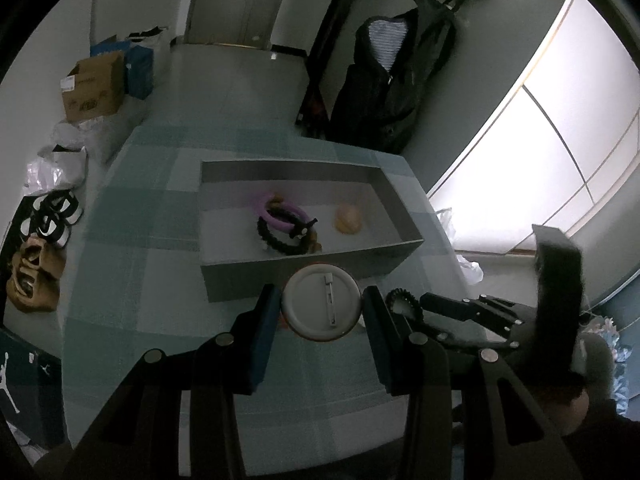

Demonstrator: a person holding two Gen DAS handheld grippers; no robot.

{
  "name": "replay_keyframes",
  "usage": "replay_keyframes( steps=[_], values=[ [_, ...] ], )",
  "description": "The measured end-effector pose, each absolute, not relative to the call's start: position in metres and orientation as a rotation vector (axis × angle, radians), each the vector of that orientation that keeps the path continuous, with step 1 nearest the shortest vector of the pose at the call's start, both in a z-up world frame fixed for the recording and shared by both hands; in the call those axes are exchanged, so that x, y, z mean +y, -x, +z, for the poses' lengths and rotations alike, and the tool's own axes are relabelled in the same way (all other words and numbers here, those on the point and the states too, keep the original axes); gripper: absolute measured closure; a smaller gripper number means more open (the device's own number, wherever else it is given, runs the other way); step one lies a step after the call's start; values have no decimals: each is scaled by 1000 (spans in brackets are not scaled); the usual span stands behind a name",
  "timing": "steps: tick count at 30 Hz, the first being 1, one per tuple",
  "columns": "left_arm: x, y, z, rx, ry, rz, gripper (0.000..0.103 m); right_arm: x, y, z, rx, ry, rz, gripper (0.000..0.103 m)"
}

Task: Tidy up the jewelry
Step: 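Carry the dark bracelet toward the grey box while the left gripper grasps the white round dish, then lower the white dish into the grey box and release while the right gripper drops the bracelet in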

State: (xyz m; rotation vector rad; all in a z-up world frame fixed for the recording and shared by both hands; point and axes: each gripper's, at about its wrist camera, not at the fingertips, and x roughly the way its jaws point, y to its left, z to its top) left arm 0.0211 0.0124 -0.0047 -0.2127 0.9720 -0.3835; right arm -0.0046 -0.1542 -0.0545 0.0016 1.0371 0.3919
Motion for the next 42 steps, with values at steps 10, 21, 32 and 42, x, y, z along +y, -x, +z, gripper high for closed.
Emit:
replay_keyframes(
  steps=[10,21,32,42],
  values=[
    [24,-29,-2,965,275,-376,66,-135,15,-63,1012,219,352,59],
    [29,-36,5,917,291,-373,66,-161,17,-26,943,-31,406,62],
    [26,-58,12,868,273,-376,66,-172,0,24,725,-244,516,62],
    [25,-87,-6,914,279,-375,66,-142,-45,23,738,-248,565,62]
  ],
)
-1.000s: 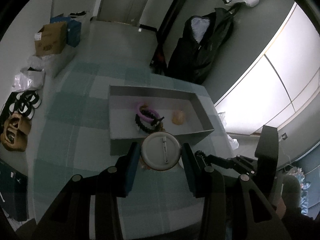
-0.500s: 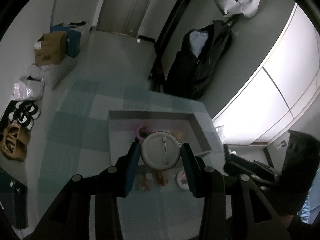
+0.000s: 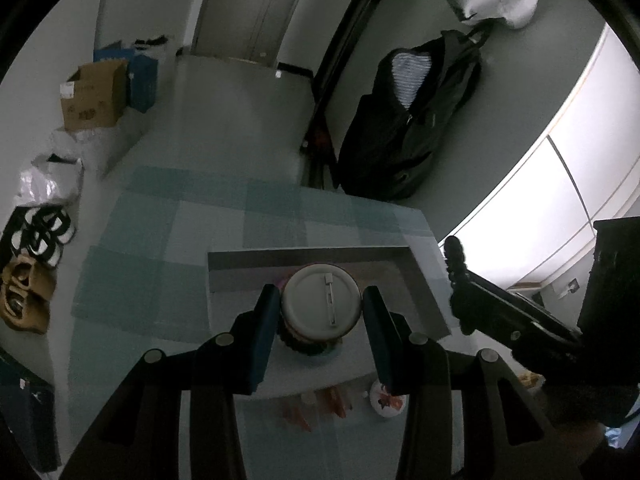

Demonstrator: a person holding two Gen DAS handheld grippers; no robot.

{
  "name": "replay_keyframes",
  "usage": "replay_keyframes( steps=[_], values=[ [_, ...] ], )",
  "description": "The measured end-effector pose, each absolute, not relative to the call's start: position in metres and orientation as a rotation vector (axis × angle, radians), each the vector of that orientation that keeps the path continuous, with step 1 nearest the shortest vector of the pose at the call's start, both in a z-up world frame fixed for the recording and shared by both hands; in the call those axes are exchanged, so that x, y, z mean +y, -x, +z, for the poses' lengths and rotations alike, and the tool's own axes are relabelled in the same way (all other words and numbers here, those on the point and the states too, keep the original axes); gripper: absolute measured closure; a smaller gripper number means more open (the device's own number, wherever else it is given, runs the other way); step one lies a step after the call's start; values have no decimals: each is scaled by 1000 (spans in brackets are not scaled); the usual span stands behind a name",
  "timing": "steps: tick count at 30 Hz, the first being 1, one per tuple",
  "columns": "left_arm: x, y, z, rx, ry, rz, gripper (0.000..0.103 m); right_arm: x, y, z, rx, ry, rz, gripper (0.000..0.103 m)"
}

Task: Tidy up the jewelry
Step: 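Lower the white dish into the grey box and release while the right gripper drops the bracelet in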

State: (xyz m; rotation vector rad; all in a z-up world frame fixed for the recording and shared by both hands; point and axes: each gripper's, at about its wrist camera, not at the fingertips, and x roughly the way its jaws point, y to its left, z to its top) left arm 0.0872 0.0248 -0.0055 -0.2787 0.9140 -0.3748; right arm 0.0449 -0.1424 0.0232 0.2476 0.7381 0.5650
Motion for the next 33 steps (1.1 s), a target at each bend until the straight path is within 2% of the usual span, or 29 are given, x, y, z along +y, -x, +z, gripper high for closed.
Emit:
replay_keyframes(
  steps=[19,33],
  values=[
    [16,-118,-27,1018,277,-364,66,-136,-87,-8,863,-266,566,60],
    [9,-112,-23,977,243,-388,66,-139,-81,-16,887,-230,527,56]
  ],
)
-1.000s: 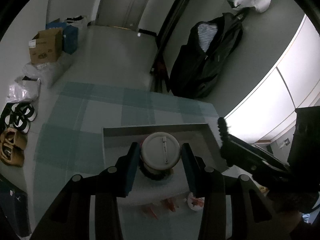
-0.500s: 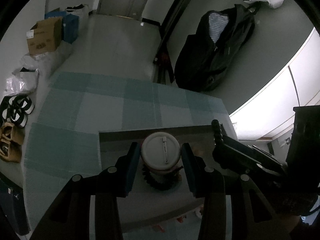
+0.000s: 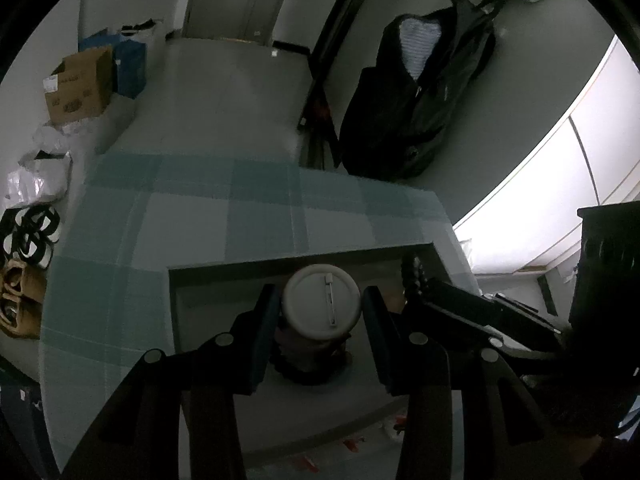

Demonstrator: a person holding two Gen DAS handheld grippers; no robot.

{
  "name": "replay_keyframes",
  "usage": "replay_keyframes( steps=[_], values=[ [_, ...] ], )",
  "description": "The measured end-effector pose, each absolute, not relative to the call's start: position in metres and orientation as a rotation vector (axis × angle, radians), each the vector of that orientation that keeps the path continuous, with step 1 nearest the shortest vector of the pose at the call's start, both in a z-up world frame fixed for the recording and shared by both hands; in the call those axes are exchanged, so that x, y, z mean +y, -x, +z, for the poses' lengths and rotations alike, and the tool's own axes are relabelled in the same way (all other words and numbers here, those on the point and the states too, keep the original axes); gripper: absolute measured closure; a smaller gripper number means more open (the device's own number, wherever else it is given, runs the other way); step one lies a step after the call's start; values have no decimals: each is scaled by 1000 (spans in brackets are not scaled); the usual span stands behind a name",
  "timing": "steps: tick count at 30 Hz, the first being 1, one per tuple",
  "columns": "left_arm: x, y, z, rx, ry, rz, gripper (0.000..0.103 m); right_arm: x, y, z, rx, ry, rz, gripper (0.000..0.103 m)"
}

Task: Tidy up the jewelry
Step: 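Lower the white dish into the grey box and release while the right gripper drops the bracelet in, then withdraw both grippers from the grey box toward the remaining small items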

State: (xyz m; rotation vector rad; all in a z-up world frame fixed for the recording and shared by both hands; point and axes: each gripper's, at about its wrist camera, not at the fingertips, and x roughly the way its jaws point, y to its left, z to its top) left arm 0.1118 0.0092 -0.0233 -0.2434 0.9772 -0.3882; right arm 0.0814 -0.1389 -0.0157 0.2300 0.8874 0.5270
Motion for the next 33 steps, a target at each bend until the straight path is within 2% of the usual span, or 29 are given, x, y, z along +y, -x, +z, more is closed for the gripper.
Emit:
replay_keyframes(
  steps=[3,5,7,9,33],
  values=[
    [9,-113,-23,983,256,-393,65,-141,-79,-14,880,-224,522,52],
    [9,-115,-25,1010,270,-400,60,-142,-77,-11,874,-225,519,50],
    [11,-113,-24,1002,279,-399,48,-144,-73,-6,852,-221,522,38],
    [13,-110,-21,984,282,-393,45,-145,-68,-1,826,-202,520,36],
    [33,-72,3,866,263,-284,44,-149,-31,24,784,-134,493,33]
  ],
)
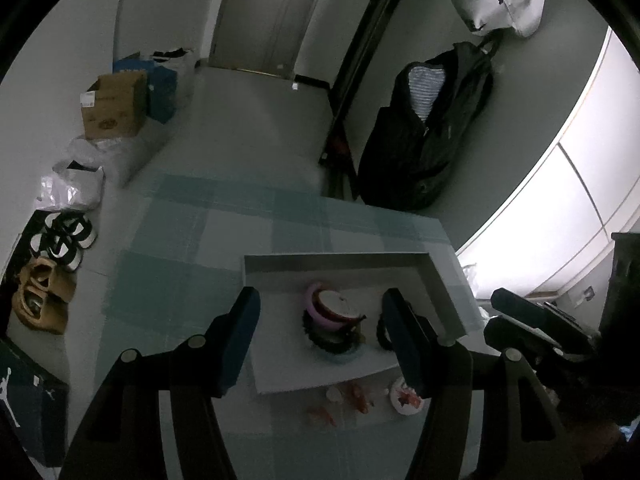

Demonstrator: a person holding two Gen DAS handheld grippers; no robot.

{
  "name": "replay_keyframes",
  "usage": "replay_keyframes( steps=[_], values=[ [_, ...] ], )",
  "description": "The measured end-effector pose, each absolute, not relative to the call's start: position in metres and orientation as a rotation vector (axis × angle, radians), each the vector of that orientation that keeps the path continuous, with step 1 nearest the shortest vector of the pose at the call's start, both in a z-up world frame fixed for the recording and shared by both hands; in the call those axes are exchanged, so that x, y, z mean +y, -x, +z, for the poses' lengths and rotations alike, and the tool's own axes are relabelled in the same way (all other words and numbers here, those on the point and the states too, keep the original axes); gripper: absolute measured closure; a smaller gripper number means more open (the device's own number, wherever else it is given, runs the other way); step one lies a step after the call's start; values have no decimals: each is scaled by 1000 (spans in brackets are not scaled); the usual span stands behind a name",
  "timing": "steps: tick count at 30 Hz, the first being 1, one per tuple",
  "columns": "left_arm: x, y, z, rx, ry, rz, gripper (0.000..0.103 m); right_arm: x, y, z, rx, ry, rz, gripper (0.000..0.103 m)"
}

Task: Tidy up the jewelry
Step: 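Withdraw both grippers from the grey box toward the remaining small items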

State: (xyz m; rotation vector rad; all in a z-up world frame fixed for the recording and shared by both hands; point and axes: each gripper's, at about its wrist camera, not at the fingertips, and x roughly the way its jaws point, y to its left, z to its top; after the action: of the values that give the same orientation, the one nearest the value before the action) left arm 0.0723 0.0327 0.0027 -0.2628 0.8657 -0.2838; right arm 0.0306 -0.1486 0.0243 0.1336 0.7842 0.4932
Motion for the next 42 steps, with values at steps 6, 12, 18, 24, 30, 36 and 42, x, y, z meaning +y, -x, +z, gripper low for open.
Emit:
replay_keyframes(
  steps=[6,12,18,24,30,36,42],
  values=[
    [37,-62,3,851,240,-200,44,-153,-19,21,792,-124,469,31],
    [39,-49,3,843,218,-165,44,-153,-10,14,805,-107,463,31],
    [36,-34,-4,857,188,-122,44,-151,2,-1,841,-91,472,25],
    [34,-25,-14,886,134,-103,44,-143,13,-17,877,-29,501,25],
    [29,-16,-19,894,95,-104,44,-137,18,-27,905,23,492,20],
    [27,-12,-25,912,76,-114,44,-131,19,-38,935,47,495,20],
    [24,-14,-37,960,61,-121,44,-126,14,-50,969,49,497,20]
  ],
)
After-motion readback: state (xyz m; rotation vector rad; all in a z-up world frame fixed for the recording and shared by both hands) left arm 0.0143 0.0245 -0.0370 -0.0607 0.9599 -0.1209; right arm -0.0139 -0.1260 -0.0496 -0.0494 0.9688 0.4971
